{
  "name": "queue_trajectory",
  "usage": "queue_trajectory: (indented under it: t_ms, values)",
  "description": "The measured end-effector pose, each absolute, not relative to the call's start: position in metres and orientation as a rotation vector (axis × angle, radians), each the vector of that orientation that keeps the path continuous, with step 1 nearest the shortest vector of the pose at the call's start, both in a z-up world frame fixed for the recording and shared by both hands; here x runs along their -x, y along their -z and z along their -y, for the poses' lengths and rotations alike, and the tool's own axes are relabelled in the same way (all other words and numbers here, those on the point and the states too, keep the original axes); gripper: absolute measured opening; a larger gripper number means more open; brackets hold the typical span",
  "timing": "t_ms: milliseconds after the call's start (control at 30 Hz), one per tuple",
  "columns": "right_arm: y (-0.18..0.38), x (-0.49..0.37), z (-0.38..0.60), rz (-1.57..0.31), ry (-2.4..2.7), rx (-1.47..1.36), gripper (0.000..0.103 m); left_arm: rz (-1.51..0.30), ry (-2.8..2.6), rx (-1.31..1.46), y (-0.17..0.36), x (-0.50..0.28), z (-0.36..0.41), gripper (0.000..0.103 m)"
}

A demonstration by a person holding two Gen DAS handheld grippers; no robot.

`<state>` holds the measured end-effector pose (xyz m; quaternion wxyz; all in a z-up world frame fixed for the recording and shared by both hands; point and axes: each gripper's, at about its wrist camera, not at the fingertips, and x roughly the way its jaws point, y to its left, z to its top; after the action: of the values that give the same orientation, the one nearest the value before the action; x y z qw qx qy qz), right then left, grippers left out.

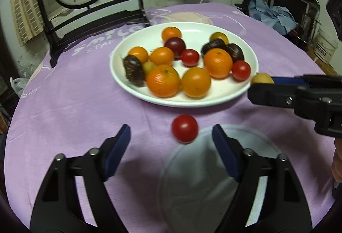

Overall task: Organize fruits
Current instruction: 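Grasp a yellow-green fruit with the right gripper while the left gripper grasps a red tomato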

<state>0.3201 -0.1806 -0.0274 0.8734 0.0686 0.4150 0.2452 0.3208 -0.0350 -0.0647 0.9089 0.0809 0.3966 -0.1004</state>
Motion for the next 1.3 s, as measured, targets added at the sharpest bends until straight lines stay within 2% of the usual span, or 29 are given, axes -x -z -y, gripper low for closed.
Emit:
queue_trajectory:
  t_ms: [67, 233, 500, 733, 867, 1100, 1300]
  values:
    - [0.027, -0.32, 0.182, -0.864, -0.509, -0.145, 0.03, -0.823, 0.222, -0.16, 0.066, -0.322, 0.037, 0.067]
    - [0.024, -0.32, 0.184, -0.856, -0.512, -0.162, 0.03, -0.831, 0.224, -0.139, 0.07, -0.326, 0.039, 0.06]
    - [0.022, -0.318, 0.185, -0.85, -0.511, -0.163, 0.03, -0.843, 0.216, -0.142, 0.074, -0.329, 0.048, 0.055]
    - [0.022, -0.32, 0.187, -0.856, -0.495, -0.168, 0.03, -0.87, 0.211, -0.135, 0.08, -0.332, 0.047, 0.034]
    - [0.019, -0.318, 0.189, -0.848, -0.51, -0.178, 0.03, -0.868, 0.202, -0.14, 0.082, -0.332, 0.046, 0.03]
    - [0.017, -0.316, 0.19, -0.845, -0.519, -0.182, 0.03, -0.878, 0.197, -0.067, 0.078, -0.325, 0.04, 0.029]
    - [0.019, -0.309, 0.193, -0.833, -0.516, -0.186, 0.03, -0.803, 0.179, -0.037, 0.059, -0.29, 0.041, 0.029]
